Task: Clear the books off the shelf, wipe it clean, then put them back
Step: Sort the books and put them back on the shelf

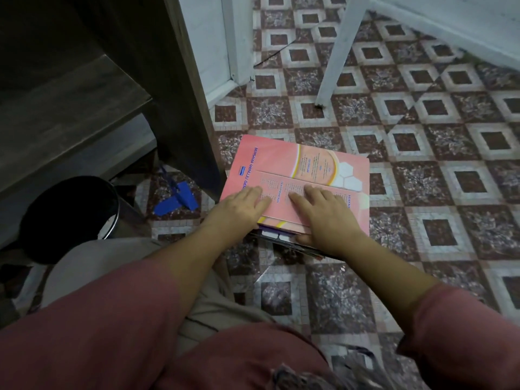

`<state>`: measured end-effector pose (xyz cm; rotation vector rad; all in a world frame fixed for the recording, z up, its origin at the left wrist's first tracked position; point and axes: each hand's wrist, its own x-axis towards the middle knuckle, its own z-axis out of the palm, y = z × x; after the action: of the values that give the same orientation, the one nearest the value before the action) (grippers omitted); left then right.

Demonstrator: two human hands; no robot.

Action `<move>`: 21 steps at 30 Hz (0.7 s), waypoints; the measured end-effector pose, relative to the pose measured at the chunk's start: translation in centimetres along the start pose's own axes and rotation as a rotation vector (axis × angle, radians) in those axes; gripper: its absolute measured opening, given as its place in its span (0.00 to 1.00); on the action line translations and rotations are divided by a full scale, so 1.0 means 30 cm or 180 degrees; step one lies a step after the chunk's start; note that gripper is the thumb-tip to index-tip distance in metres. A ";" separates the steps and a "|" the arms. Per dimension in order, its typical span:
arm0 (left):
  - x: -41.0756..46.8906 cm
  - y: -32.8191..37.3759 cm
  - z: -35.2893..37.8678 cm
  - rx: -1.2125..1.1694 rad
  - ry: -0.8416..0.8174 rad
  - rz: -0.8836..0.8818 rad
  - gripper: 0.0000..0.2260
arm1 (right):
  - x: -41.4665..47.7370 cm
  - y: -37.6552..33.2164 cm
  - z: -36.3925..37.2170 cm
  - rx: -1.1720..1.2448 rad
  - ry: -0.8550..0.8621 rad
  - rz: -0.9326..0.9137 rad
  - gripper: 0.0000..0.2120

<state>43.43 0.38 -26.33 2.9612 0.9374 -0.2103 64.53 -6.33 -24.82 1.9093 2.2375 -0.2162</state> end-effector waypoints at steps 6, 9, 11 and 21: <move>0.024 -0.008 0.024 0.0812 0.0323 0.0240 0.15 | 0.033 -0.012 -0.025 -0.0455 -0.0211 -0.0227 0.44; 0.034 -0.004 0.048 0.1156 0.0302 0.0287 0.16 | 0.049 -0.028 -0.039 -0.0612 -0.0314 -0.0288 0.41; 0.040 0.000 0.061 0.1326 0.0234 0.0271 0.17 | 0.046 -0.043 -0.037 -0.0581 -0.0331 -0.0156 0.40; 0.042 0.019 -0.138 0.0965 0.0489 -0.0017 0.17 | -0.020 -0.067 -0.163 -0.0387 -0.0011 0.0378 0.27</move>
<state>45.29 0.91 -22.41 3.2934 1.0123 -0.1370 62.37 -6.09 -19.95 1.9668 2.0753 -0.0641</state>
